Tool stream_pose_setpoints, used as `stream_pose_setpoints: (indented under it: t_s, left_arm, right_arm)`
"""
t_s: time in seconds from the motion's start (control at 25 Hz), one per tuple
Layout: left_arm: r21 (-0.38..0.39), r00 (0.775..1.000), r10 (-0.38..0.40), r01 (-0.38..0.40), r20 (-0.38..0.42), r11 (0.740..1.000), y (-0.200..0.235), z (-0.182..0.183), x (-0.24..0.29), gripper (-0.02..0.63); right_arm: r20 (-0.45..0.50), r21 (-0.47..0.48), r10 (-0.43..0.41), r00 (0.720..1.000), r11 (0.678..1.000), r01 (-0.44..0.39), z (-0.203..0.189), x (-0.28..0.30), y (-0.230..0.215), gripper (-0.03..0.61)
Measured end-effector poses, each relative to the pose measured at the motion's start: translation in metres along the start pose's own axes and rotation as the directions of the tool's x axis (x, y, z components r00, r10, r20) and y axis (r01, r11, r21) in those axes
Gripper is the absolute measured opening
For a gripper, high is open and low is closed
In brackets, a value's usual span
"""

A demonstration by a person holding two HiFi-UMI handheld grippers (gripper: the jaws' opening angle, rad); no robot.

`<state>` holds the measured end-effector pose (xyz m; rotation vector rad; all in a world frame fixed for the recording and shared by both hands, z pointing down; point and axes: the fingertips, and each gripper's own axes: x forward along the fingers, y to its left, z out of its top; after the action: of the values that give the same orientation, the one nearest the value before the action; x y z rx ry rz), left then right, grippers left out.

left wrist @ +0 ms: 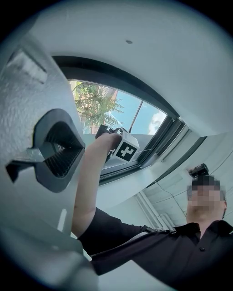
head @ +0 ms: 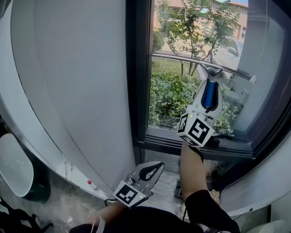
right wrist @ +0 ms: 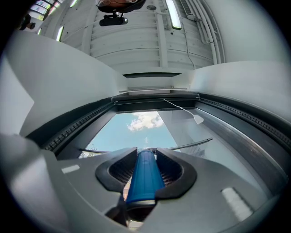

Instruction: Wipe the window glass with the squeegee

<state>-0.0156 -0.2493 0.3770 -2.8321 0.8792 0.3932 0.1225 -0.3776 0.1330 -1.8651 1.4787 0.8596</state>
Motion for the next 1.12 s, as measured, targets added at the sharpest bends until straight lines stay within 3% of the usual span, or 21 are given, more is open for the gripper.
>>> stream_pose_setpoints:
  t_s: [1.12]
  left_arm:
    - [-0.014, 1.0, 0.017, -0.017, -0.019, 1.0, -0.008, -0.005, -0.013, 0.0]
  right_arm:
    - [-0.085, -0.014, -0.002, 0.996, 1.0, 0.001, -0.024, -0.037, -0.004, 0.129]
